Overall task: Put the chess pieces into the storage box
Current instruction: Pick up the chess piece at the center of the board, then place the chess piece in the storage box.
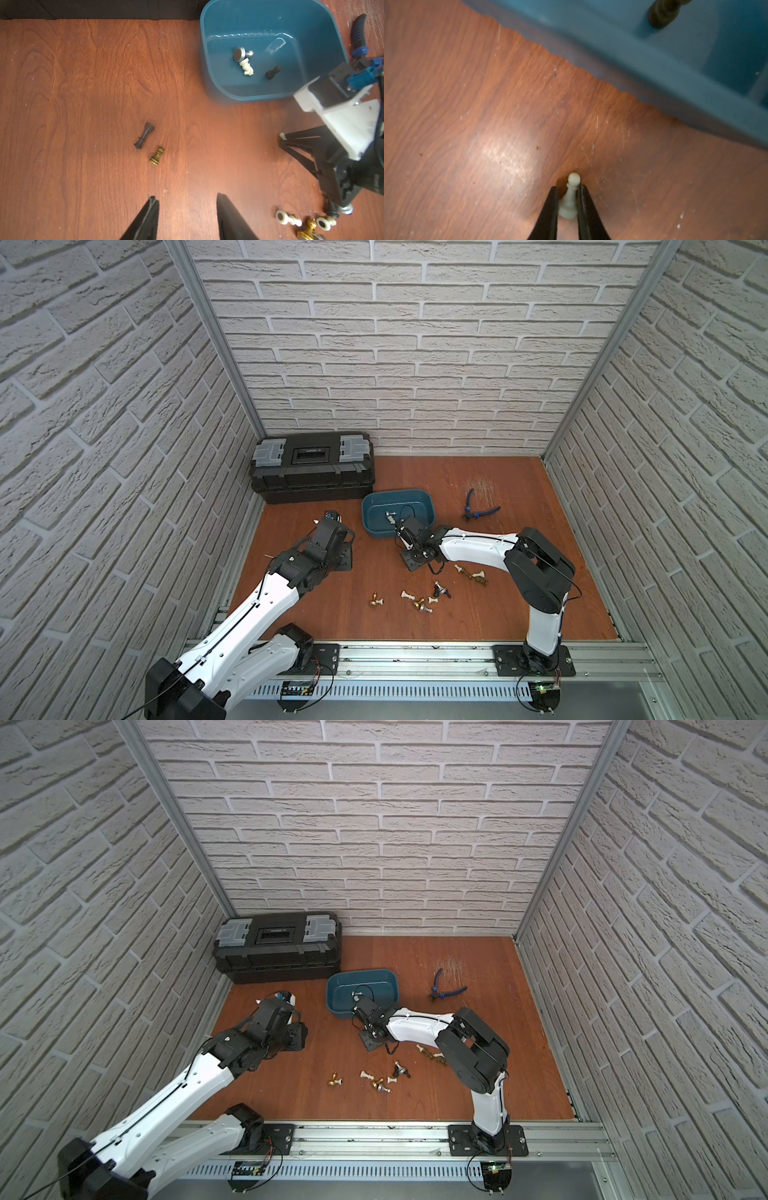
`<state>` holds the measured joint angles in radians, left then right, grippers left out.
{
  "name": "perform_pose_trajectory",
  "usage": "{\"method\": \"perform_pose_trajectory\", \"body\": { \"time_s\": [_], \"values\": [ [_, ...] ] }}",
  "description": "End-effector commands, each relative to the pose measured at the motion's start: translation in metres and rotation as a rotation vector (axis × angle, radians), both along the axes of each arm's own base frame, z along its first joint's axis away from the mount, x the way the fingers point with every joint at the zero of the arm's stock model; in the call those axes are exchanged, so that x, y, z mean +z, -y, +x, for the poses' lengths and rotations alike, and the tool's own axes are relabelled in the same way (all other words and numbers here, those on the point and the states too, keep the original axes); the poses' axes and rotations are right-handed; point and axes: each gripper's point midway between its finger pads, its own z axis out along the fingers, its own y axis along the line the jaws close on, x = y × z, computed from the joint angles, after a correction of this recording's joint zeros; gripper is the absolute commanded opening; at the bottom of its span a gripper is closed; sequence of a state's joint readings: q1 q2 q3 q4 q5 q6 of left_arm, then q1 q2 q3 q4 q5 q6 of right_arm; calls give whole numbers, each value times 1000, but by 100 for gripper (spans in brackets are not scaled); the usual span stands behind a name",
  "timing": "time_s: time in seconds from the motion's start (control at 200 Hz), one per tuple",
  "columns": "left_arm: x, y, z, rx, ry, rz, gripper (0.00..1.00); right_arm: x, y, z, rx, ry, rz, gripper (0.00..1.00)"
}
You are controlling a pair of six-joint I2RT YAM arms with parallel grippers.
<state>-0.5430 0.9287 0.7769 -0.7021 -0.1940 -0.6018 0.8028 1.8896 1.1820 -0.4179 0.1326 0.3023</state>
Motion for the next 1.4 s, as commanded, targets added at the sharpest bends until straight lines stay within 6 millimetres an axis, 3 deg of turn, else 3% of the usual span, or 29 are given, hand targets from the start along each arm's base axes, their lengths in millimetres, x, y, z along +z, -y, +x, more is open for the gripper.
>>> {"method": "perform_pose_trajectory", "body": {
  "time_s": [0.0,0.135,0.285,0.35,0.445,0.62,0.645,0.725,0.9,1.08,1.2,1.355,1.395],
  "values": [
    [12,1,10,7,50,-12,50,26,-8,-9,21,16,73,13],
    [13,1,12,11,60,-12,50,55,-19,-16,47,12,166,13],
    [20,1,15,4,88,-8,50,101,-30,-14,81,58,247,13],
    [27,0,16,0,107,-6,50,120,-32,-3,89,104,243,13],
    [35,0,17,-3,132,-5,49,135,-32,30,76,176,194,13],
    [37,-1,17,6,134,-12,49,126,-32,100,24,150,160,13],
    [37,-1,17,6,130,-15,49,111,-32,110,10,126,148,13],
    [32,-1,14,15,112,-20,49,99,-29,136,-33,109,156,14],
    [22,2,8,7,58,-30,49,74,-18,170,-101,82,152,18],
    [10,6,2,-4,-4,-36,49,77,-11,171,-110,74,151,28],
    [3,10,-3,-2,-33,-54,50,98,-6,160,-111,93,176,35],
    [-4,29,-13,-56,-86,-60,50,126,6,135,-128,126,228,39],
    [-7,35,-16,-78,-97,-47,50,145,9,125,-133,159,265,39]
  ]
}}
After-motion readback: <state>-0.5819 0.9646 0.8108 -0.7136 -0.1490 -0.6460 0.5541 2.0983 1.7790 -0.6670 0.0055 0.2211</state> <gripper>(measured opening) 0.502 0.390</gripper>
